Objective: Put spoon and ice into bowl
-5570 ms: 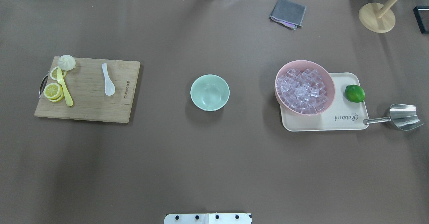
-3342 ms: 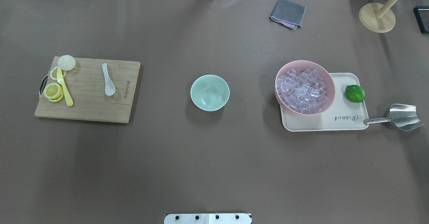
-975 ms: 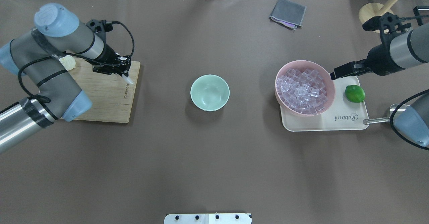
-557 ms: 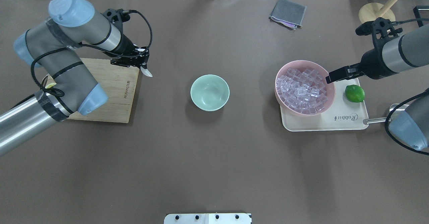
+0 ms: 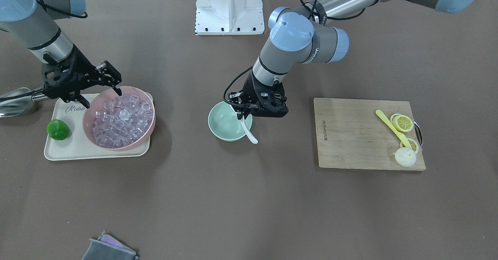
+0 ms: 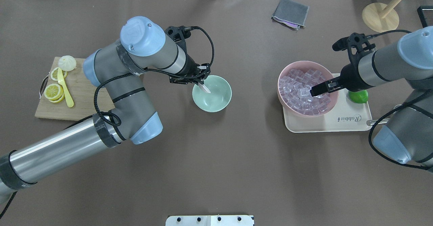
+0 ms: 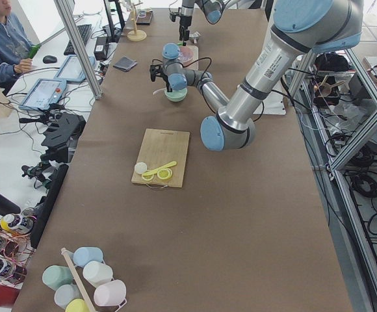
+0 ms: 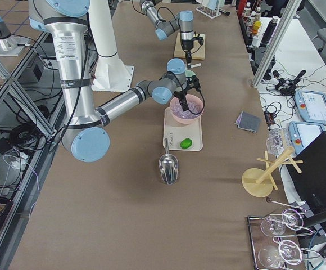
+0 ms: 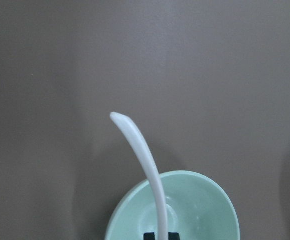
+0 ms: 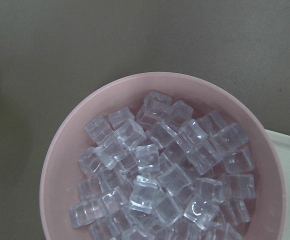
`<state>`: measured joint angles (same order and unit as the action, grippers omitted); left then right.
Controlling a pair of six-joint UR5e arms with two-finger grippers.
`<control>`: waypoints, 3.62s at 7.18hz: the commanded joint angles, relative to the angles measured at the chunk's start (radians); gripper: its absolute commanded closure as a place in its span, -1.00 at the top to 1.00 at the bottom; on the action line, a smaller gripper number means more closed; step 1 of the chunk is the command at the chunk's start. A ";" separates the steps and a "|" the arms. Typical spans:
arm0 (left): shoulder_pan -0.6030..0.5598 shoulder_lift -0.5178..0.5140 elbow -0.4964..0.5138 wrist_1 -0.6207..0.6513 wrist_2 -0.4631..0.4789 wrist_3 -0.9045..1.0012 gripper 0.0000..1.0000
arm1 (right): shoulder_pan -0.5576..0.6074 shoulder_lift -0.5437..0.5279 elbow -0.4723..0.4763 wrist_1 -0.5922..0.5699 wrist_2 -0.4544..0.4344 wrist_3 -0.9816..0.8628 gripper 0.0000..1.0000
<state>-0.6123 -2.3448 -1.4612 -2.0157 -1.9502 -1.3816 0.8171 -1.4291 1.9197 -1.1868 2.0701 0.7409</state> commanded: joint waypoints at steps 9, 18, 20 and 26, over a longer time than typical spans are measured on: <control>-0.204 0.196 -0.096 -0.066 -0.211 0.185 0.96 | -0.053 0.091 -0.122 0.013 -0.051 -0.002 0.49; -0.587 0.496 -0.157 -0.069 -0.562 0.627 0.96 | -0.129 0.402 -0.117 -0.126 -0.102 0.343 -1.00; -0.619 0.595 -0.165 -0.070 -0.561 0.795 0.96 | -0.272 0.565 -0.265 -0.117 -0.290 0.476 -1.00; -0.667 0.619 -0.156 -0.031 -0.535 0.890 0.96 | 0.023 0.321 0.079 -0.403 0.039 0.246 1.00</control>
<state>-1.2670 -1.7294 -1.6203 -2.0722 -2.4976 -0.5447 0.6599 -1.0260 1.8953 -1.4586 1.9167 1.1464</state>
